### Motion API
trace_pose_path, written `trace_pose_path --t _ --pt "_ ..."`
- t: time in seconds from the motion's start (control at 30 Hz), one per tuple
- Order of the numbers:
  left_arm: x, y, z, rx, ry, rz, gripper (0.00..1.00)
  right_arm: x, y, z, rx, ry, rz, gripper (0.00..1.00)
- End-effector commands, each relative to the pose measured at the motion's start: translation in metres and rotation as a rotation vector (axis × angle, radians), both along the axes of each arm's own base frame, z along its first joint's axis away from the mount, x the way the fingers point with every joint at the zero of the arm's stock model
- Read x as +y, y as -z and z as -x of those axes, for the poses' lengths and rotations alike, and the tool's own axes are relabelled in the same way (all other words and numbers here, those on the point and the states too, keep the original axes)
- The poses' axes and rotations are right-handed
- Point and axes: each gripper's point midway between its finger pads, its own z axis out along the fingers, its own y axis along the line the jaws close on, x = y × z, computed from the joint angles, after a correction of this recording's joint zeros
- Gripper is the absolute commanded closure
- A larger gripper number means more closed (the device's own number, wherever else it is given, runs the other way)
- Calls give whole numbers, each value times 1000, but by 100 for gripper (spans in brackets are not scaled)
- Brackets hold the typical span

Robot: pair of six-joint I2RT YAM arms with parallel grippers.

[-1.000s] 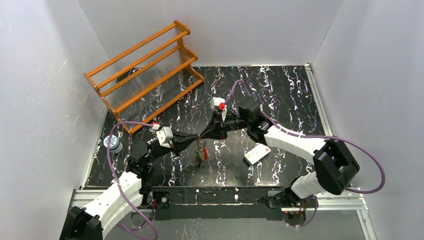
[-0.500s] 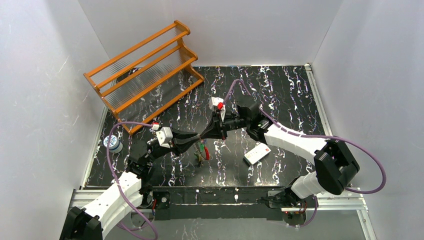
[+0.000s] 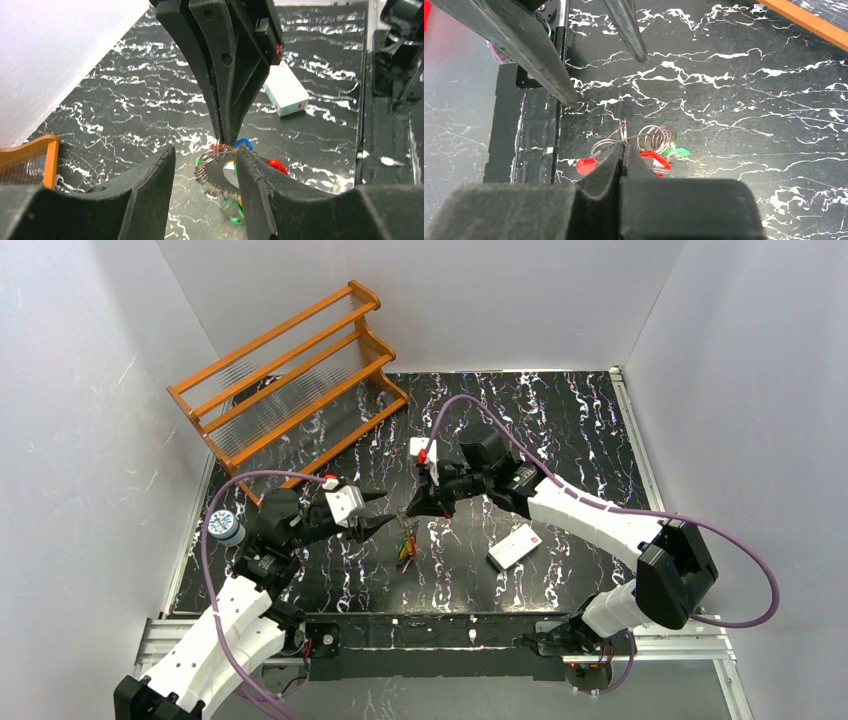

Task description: Put the keys on the keyring

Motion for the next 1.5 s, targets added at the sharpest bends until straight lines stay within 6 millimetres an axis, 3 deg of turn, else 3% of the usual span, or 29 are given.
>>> trace_pose_path --t 0.0,0.17,0.47,0.9,1.13,1.27,1.47 --pt "12 38 8 66 33 -237 53 10 -12 0 -95 -19 44 99" --pt "15 56 15 107 93 -338 56 21 1 8 -102 -43 132 99" --pt "8 73 21 171 161 -352 76 33 5 19 -67 -87 148 99" --pt "-2 71 16 176 169 -283 81 38 5 23 -59 -104 139 99" --pt "-1 75 14 196 156 -289 100 37 3 22 -68 -99 135 99" --pt "2 73 10 187 123 -292 100 38 1 18 -86 -74 117 99" --pt "6 62 3 151 43 -245 100 33 -5 9 -78 3 46 71"
